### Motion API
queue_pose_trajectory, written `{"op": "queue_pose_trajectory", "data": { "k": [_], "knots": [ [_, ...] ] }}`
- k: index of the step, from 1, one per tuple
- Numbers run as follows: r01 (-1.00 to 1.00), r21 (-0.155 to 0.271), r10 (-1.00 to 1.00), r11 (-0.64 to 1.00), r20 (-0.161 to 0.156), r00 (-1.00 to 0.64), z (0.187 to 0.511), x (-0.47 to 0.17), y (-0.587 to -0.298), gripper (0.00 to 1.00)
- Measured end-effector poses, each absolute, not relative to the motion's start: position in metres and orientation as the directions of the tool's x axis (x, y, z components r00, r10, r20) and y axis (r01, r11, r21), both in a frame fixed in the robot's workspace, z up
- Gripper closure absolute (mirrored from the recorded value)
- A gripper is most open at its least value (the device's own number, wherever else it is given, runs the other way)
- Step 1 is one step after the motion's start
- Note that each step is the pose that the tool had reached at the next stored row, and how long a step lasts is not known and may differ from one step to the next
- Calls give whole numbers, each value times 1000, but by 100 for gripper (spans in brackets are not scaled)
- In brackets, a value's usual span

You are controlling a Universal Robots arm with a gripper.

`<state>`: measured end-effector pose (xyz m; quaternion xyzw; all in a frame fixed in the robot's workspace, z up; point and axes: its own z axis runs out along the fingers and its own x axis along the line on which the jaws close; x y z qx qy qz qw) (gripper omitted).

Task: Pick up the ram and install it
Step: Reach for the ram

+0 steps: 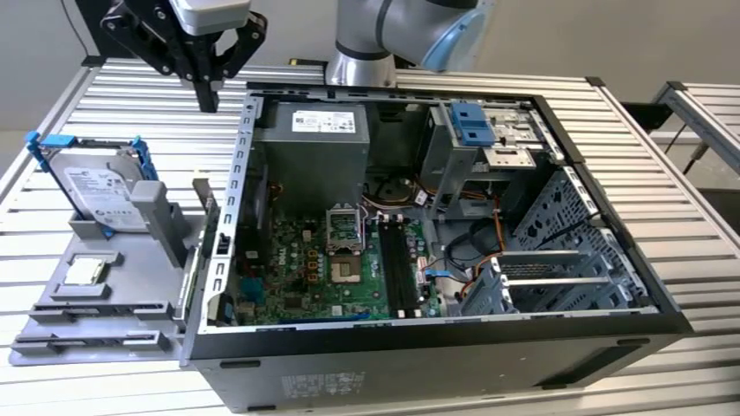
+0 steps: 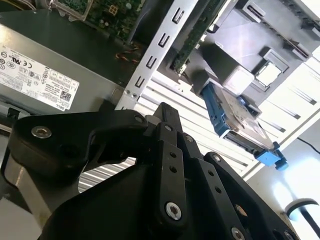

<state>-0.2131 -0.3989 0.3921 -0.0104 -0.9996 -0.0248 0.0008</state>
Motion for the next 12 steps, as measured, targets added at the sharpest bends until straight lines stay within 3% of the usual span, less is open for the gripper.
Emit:
{"op": "queue_pose_trajectory", "data": {
  "k": [12],
  "knots": [
    [6,49,6,999,2,-1000,392,-245,-399,100]
  ]
}}
